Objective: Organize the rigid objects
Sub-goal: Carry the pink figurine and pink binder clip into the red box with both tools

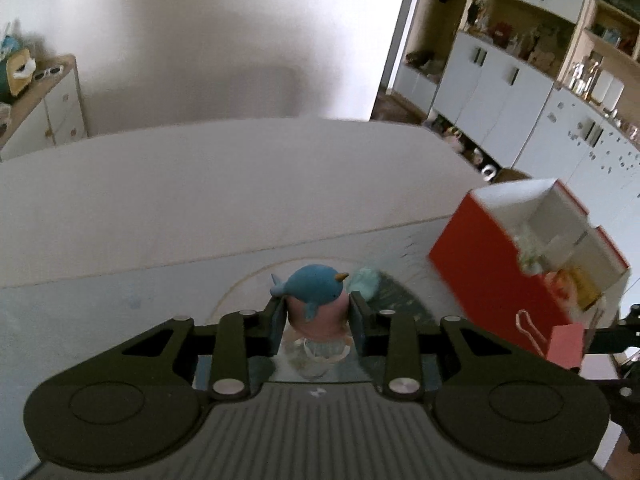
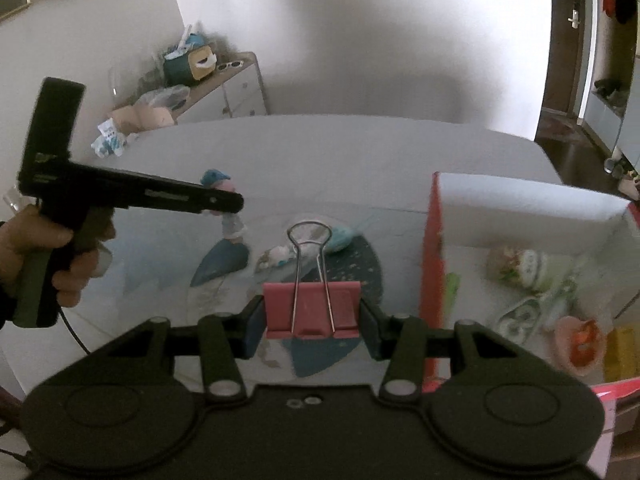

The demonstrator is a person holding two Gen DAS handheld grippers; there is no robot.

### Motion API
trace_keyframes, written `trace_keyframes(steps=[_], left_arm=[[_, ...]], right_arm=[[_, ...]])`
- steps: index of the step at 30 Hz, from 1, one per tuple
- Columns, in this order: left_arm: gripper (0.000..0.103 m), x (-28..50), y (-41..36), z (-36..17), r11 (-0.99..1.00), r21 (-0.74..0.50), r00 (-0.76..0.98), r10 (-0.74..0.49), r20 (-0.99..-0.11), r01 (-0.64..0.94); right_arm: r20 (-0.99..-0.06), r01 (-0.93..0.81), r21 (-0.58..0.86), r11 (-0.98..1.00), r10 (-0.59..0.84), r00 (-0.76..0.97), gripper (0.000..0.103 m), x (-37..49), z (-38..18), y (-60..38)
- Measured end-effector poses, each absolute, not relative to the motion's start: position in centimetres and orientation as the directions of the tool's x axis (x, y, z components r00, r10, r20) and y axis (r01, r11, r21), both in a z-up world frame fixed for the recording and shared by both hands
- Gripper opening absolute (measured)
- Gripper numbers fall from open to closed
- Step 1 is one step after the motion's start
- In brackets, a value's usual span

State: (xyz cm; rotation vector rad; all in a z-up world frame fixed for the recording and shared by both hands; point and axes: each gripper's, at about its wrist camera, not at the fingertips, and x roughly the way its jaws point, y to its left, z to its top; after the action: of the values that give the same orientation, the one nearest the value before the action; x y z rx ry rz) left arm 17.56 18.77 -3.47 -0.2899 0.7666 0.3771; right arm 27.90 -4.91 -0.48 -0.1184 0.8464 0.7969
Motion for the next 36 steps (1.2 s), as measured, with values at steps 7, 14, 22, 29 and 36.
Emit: trace_keyframes(steps=[7, 14, 22, 29, 36], left_arm=[[0.032, 18.9, 14.8, 0.0, 0.915, -0.121, 0.699, 0.203, -0.686, -0.385], [0.032, 21.3, 10.7, 1.3, 0.924, -0.127, 0.718, 0.189, -0.67, -0.362], [0.032, 24.7, 6.1, 2.0, 0.933, -0.116, 0.719, 0.18, -0.671, -0.341], [0.032, 27.8, 2.0, 2.3, 0.943, -0.1, 0.717, 0.17, -0.676, -0.318], [0.032, 31.6, -1.1, 1.5, 0.955, -0.064, 0.689, 0.162, -0.706, -0.29]], right_arm=[[-0.699, -0.66, 0.207, 0.722, 0.581, 0.416, 0.048, 29.3, 0.4, -8.6], [-0.688, -0.664, 0.204, 0.719, 0.588, 0.426, 0.048, 30.7, 0.4, -11.9], [-0.689, -0.664, 0.201, 0.72, 0.586, 0.427, 0.048, 32.6, -0.1, -16.3], [-0.693, -0.658, 0.198, 0.726, 0.579, 0.43, 0.048, 34.3, -0.9, -19.6], [-0.707, -0.644, 0.183, 0.742, 0.555, 0.438, 0.048, 36.4, -2.4, -22.2]])
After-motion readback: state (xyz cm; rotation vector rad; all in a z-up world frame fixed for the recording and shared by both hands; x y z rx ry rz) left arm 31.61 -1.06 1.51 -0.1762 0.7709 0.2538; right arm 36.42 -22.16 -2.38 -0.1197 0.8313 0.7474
